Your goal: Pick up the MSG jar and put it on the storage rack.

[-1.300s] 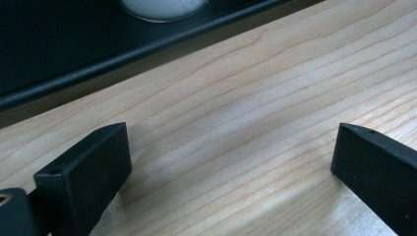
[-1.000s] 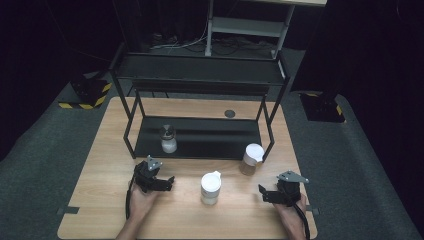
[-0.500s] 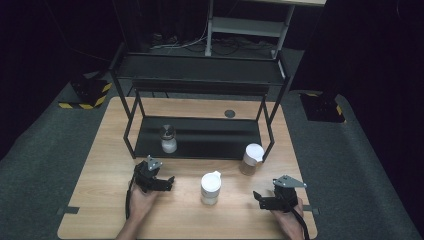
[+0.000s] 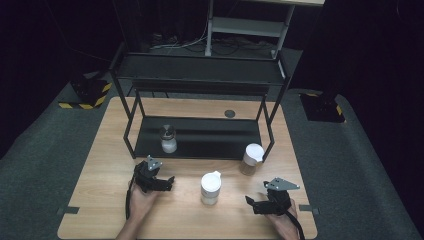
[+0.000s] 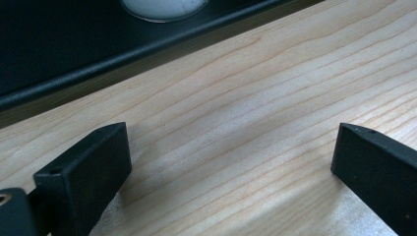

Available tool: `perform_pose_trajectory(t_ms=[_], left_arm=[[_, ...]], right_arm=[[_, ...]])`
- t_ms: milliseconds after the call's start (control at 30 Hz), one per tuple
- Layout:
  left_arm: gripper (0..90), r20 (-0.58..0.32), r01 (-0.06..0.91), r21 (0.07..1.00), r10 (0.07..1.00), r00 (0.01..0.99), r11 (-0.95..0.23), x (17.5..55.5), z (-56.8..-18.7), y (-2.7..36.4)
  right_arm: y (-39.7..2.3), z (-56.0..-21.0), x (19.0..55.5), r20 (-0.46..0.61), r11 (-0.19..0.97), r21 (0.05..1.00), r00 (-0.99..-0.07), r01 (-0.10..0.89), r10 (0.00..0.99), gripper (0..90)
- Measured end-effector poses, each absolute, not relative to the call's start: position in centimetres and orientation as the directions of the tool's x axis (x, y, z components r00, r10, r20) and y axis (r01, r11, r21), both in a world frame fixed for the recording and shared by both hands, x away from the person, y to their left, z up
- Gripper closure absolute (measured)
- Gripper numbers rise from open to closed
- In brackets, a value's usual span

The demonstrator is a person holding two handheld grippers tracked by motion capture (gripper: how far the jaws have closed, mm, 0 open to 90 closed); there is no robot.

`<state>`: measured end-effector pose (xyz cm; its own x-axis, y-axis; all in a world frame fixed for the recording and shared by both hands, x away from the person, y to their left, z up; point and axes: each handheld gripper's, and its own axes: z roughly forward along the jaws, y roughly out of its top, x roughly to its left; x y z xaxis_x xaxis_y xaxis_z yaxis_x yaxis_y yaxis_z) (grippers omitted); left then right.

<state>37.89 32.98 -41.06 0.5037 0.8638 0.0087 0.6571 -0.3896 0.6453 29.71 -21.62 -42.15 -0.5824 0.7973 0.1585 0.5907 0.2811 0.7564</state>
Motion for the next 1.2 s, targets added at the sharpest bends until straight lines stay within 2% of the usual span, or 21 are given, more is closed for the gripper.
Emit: perform_pose_trajectory(t_ms=[1200], left_arm=[[1.6,0.01,0.656,0.645,0.863,0.505,-0.392,37.9,-41.1,33.0]], right_arm=[[-16.9,-42.4,31.4,0.172,0.37,0.79,-0.756,0.489,0.632,5.2]])
